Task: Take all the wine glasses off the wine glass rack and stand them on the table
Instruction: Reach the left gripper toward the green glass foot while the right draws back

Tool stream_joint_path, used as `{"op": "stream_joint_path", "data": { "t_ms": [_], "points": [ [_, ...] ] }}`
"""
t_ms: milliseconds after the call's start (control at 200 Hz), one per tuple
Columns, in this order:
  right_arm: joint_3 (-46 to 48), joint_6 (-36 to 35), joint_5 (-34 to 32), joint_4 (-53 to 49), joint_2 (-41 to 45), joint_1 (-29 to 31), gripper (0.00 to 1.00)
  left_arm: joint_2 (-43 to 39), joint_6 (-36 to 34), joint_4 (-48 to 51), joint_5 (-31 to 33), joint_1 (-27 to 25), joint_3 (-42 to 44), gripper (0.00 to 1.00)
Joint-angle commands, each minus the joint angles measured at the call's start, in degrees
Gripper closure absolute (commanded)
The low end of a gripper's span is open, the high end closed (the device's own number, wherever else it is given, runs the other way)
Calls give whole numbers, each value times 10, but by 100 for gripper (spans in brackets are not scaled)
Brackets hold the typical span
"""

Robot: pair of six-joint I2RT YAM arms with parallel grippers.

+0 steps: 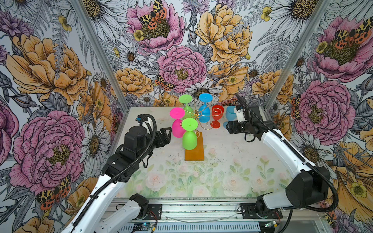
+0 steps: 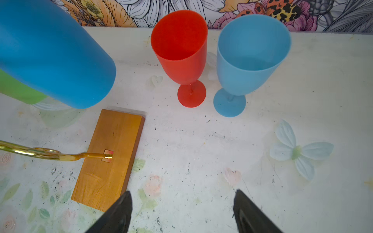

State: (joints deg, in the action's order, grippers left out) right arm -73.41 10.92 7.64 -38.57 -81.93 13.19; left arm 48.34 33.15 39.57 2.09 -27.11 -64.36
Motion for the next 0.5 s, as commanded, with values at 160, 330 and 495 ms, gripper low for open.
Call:
{"op": "stream_joint_path", "data": {
  "t_ms": [160,330,495],
  "points": [
    [70,21,21,84,50,9,21,22,68,-46,-144,31,-17,27],
    [97,29,26,98,59,11,21,45,81,-50,-191,36,-26,32],
    [112,35,26,105,65,12,22,63,105,-65,-234,36,-32,38]
  ]
}}
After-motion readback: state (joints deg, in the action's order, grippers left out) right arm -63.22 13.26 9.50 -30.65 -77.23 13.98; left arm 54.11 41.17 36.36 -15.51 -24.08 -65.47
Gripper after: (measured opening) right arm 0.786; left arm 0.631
